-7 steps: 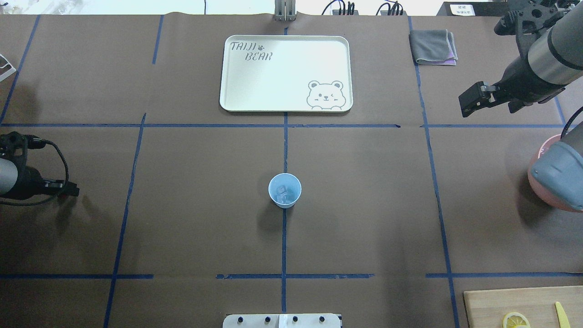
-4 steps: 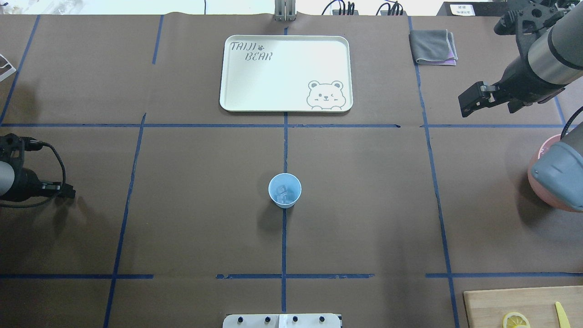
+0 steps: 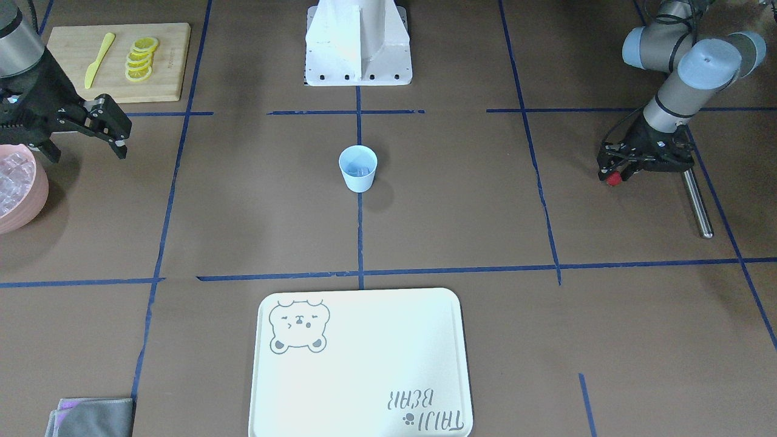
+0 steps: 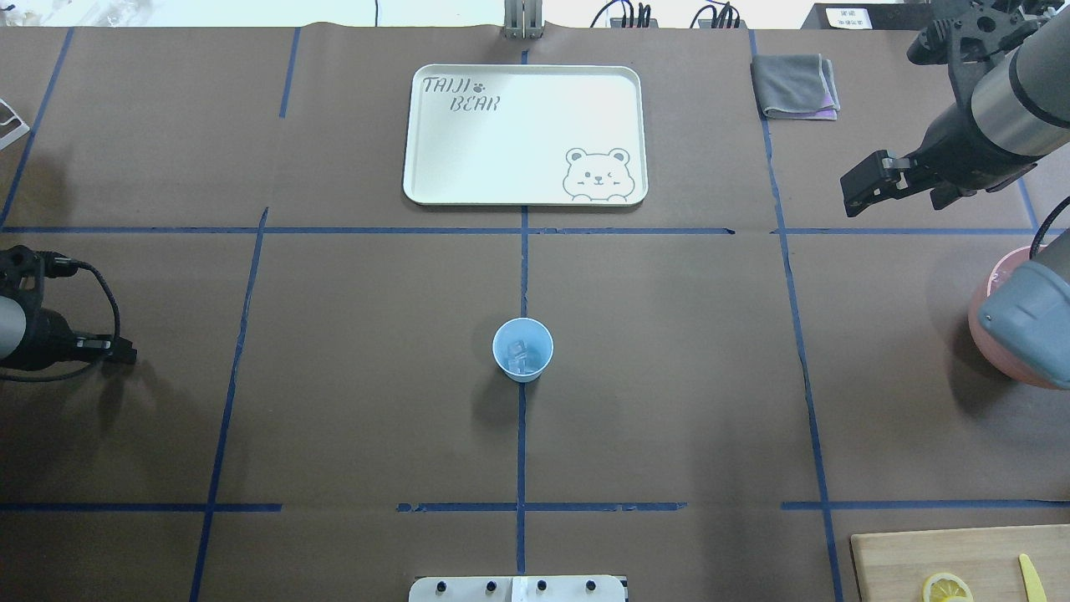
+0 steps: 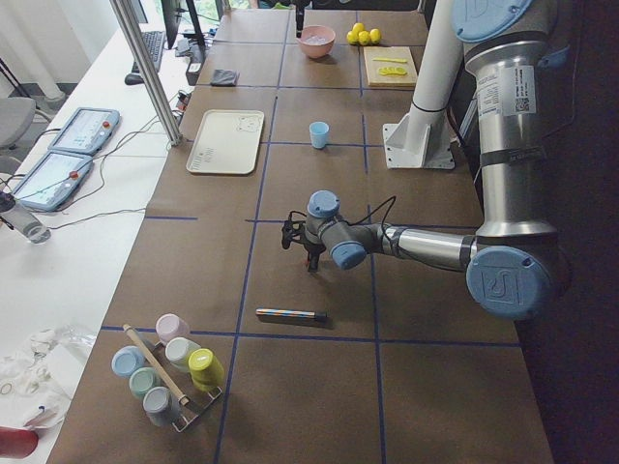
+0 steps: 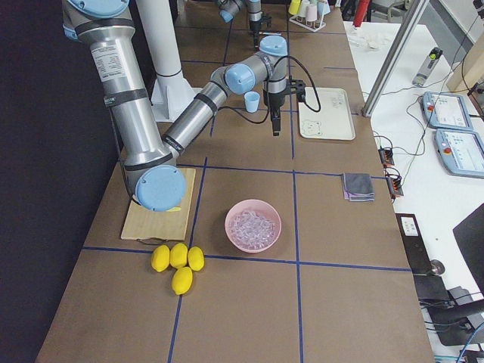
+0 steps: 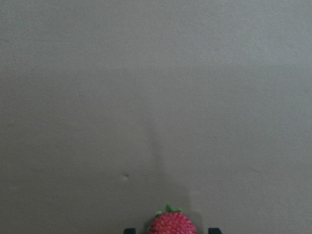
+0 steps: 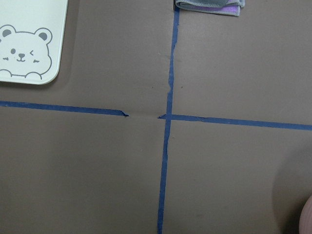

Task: Mash ice and strawberries in cup
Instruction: 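Lower the left gripper onto the red strawberry and close on it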

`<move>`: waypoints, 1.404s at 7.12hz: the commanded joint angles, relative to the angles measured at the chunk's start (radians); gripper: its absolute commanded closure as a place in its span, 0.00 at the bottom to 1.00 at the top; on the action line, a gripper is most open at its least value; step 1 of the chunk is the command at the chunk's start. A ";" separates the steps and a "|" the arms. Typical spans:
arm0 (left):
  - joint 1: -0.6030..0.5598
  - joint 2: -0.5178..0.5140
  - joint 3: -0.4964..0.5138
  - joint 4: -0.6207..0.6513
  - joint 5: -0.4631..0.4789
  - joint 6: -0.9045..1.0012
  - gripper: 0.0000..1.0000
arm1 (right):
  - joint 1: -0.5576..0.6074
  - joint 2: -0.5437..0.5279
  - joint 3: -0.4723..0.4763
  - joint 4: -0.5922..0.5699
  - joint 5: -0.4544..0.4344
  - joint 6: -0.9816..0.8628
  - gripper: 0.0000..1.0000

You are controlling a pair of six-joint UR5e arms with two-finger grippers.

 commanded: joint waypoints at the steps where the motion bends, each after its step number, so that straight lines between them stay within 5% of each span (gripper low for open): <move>1: -0.002 0.000 0.000 0.000 0.000 0.000 0.42 | -0.001 0.000 -0.001 0.000 0.000 0.000 0.01; 6: -0.003 0.000 0.000 0.000 0.000 0.001 0.47 | -0.001 -0.002 0.001 0.000 0.000 0.002 0.01; 10: -0.009 0.000 -0.003 -0.002 0.000 0.003 0.79 | -0.001 -0.002 -0.002 0.000 0.002 0.002 0.01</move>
